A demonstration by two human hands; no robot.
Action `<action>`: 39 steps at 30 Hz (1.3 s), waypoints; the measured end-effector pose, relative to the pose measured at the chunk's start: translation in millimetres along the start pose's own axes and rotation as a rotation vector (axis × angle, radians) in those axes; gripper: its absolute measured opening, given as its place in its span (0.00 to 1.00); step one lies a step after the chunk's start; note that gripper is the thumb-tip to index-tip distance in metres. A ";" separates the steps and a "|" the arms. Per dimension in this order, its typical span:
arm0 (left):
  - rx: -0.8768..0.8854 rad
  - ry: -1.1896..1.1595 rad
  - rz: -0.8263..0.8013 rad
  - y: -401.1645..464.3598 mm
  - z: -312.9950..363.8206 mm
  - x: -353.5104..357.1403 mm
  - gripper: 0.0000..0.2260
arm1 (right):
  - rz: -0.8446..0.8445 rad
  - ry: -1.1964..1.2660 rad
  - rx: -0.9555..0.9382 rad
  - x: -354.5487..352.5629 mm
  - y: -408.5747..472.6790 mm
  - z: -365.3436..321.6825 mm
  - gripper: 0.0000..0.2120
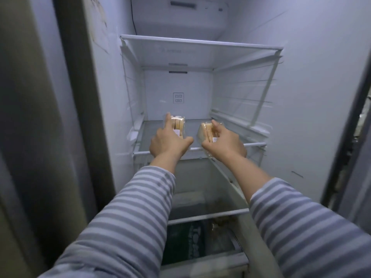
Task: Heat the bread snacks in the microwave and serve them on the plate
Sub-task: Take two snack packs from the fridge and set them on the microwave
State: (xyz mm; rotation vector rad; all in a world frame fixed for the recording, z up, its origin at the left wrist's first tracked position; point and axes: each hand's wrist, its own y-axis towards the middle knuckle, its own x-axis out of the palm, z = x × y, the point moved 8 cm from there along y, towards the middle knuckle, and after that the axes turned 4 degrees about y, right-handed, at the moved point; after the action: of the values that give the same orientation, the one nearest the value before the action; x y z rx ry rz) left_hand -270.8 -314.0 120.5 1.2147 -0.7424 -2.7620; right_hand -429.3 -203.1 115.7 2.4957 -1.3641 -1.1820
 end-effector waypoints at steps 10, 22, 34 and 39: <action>0.023 0.030 0.018 -175.4 -16.9 -52.9 0.44 | -0.045 -0.015 -0.049 -46.2 -154.8 29.9 0.32; -0.259 0.110 -0.179 -382.4 -107.3 -67.1 0.43 | -0.298 -0.055 -0.021 -52.5 -337.2 78.2 0.31; -0.532 0.213 -0.139 -484.5 -237.2 -175.6 0.43 | -0.554 -0.085 -0.127 16.5 -467.9 8.7 0.32; -0.626 0.235 -0.027 -498.6 -310.0 -244.7 0.42 | -0.642 -0.064 -0.257 67.1 -521.1 -62.4 0.32</action>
State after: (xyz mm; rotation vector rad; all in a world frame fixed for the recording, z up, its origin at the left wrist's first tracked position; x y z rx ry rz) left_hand 194.8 53.1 -109.8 1.3473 0.1565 -2.4909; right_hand -6.3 44.9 -83.2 2.7864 -0.3588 -1.4213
